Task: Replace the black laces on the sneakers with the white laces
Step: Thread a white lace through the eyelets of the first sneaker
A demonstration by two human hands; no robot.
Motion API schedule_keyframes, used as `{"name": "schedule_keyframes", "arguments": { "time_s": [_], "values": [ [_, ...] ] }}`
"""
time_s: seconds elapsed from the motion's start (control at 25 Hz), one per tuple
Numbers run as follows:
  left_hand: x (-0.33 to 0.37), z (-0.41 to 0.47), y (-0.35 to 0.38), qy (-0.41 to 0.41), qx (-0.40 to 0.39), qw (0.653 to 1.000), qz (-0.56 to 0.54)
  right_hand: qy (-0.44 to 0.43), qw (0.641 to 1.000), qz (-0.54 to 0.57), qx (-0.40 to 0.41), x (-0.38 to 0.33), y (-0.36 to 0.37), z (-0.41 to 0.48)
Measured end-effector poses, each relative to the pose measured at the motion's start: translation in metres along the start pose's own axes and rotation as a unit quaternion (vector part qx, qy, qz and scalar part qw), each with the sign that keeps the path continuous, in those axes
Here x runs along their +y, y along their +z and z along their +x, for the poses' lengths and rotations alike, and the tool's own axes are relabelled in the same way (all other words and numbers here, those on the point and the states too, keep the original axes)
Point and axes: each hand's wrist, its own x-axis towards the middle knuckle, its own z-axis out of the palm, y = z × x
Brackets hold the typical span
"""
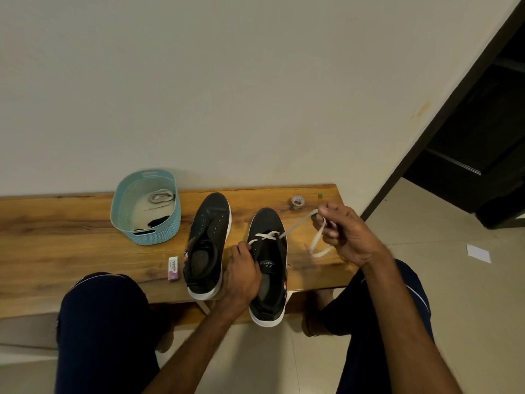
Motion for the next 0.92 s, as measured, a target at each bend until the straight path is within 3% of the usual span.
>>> {"name": "schedule_keyframes", "arguments": {
  "time_s": [0.04, 0.08, 0.12, 0.2, 0.24, 0.28, 0.32, 0.36, 0.48, 0.64, 0.8, 0.84, 0.92],
  "values": [
    [0.000, 0.000, 0.000, 0.000, 0.000, 1.000, -0.002, 0.036, 0.997, -0.069, -0.009, 0.003, -0.008, 0.001],
    [0.000, 0.000, -0.001, 0.001, 0.000, 1.000, -0.004, 0.095, 0.973, -0.209, -0.012, 0.010, -0.013, 0.003],
    [-0.001, 0.000, -0.001, 0.000, -0.002, 1.000, -0.007, 0.171, 0.905, -0.389, -0.007, 0.021, -0.017, 0.008],
    [-0.002, 0.000, -0.001, 0.002, 0.000, 1.000, -0.014, 0.255, 0.715, -0.648, 0.060, 0.048, -0.023, 0.020],
    [-0.002, 0.001, -0.001, 0.006, 0.002, 1.000, -0.015, 0.226, 0.682, -0.685, 0.118, 0.057, -0.021, 0.025],
    [-0.002, 0.001, -0.002, 0.011, 0.004, 1.000, -0.015, 0.174, 0.707, -0.668, 0.157, 0.063, -0.014, 0.030],
    [-0.001, 0.002, -0.003, 0.017, 0.007, 1.000, -0.016, 0.134, 0.742, -0.635, 0.168, 0.067, -0.004, 0.036],
    [0.000, 0.002, -0.005, 0.024, 0.011, 0.999, -0.017, 0.118, 0.755, -0.625, 0.160, 0.072, 0.004, 0.041],
    [0.001, 0.005, -0.009, 0.037, 0.024, 0.999, -0.030, 0.141, 0.731, -0.654, 0.136, 0.088, 0.023, 0.049],
    [0.005, 0.006, -0.011, 0.040, 0.023, 0.998, -0.050, 0.152, 0.764, -0.604, 0.170, 0.083, 0.014, 0.048],
    [0.006, 0.009, -0.011, 0.029, 0.014, 0.997, -0.065, 0.184, 0.753, -0.618, 0.132, 0.070, -0.014, 0.040],
    [0.006, 0.009, -0.012, 0.019, 0.012, 0.997, -0.078, 0.168, 0.777, -0.593, 0.130, 0.068, -0.015, 0.039],
    [0.005, 0.011, -0.015, -0.016, 0.006, 0.992, -0.122, 0.103, 0.860, -0.478, 0.143, 0.065, -0.008, 0.041]
  ]
}}
